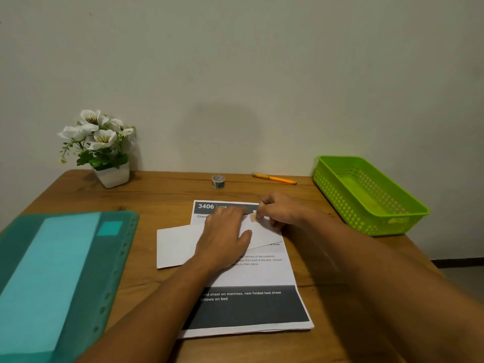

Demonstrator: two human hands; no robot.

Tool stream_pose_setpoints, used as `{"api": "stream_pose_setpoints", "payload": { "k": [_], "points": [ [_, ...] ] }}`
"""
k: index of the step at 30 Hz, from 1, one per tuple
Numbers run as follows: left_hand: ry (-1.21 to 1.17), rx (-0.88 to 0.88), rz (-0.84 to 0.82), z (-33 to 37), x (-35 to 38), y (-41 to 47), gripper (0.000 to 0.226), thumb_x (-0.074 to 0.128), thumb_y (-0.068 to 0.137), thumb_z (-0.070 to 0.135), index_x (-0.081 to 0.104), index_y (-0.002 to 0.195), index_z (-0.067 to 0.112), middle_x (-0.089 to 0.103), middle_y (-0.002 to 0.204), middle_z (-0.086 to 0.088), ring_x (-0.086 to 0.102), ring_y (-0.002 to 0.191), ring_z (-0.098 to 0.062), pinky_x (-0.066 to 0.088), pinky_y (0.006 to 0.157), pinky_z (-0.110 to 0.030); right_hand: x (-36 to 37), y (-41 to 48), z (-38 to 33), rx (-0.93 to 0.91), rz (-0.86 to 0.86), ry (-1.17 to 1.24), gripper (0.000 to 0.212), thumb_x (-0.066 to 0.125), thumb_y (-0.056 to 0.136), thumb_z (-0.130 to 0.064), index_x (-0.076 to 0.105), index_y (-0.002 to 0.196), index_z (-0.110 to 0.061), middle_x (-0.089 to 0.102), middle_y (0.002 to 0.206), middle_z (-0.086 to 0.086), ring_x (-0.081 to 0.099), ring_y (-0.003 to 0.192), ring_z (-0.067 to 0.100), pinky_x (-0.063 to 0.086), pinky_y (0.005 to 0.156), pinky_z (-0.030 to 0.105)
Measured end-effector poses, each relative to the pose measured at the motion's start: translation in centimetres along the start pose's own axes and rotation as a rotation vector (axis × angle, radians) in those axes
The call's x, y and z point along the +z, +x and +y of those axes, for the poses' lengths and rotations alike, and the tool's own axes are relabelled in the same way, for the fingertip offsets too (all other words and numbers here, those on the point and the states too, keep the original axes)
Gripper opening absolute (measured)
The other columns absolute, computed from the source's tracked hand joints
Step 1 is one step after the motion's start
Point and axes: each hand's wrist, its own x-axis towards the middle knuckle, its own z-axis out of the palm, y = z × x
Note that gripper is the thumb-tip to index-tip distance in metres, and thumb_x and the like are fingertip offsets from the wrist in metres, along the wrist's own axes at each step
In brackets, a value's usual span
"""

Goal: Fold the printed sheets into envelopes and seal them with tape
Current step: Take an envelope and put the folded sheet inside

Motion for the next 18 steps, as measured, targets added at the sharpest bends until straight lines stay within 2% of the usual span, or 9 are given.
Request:
{"api": "stream_pose_setpoints", "payload": {
  "k": [6, 12, 16, 18],
  "points": [
    [0.030, 0.014, -0.024, -0.11, 0.11, 0.17, 0.045, 0.052, 0.100, 0.039, 0.052, 0.143, 0.029, 0.053, 0.140, 0.006, 0.038, 0.128, -0.018, 0.034, 0.108, -0.041, -0.12, 0.22, -0.24, -0.015, -0.026, -0.052, 0.015, 0.075, 0.094, -0.022, 0.062, 0.089, -0.014, 0.063, 0.079, 0.009, 0.062, 0.066, 0.019, 0.054, 0.053, 0.030],
    [0.031, 0.018, -0.025, -0.08, 0.14, 0.20, 0.042, 0.052, 0.100, 0.039, 0.056, 0.140, 0.030, 0.053, 0.138, 0.008, 0.038, 0.127, -0.016, 0.033, 0.108, -0.039, -0.30, 0.05, -0.48, -0.010, -0.053, -0.072, 0.012, 0.072, 0.096, -0.021, 0.063, 0.095, -0.013, 0.064, 0.082, 0.010, 0.063, 0.069, 0.019, 0.054, 0.054, 0.030],
    [0.054, 0.031, -0.027, 0.04, -0.01, 0.17, 0.041, 0.051, 0.101, 0.038, 0.057, 0.140, 0.030, 0.053, 0.137, 0.007, 0.038, 0.126, -0.015, 0.033, 0.107, -0.039, -0.18, -0.11, -0.61, -0.017, -0.041, -0.087, 0.009, 0.070, 0.096, -0.019, 0.064, 0.094, -0.013, 0.065, 0.083, 0.010, 0.064, 0.073, 0.021, 0.056, 0.058, 0.032],
    [0.071, 0.035, -0.029, 0.12, -0.05, 0.11, 0.041, 0.050, 0.101, 0.038, 0.058, 0.140, 0.029, 0.053, 0.137, 0.007, 0.038, 0.126, -0.015, 0.033, 0.107, -0.039, 0.02, -0.23, -0.76, -0.021, -0.024, -0.118, 0.010, 0.069, 0.095, -0.020, 0.064, 0.089, -0.015, 0.066, 0.084, 0.008, 0.065, 0.075, 0.020, 0.057, 0.065, 0.035]
  ]
}}
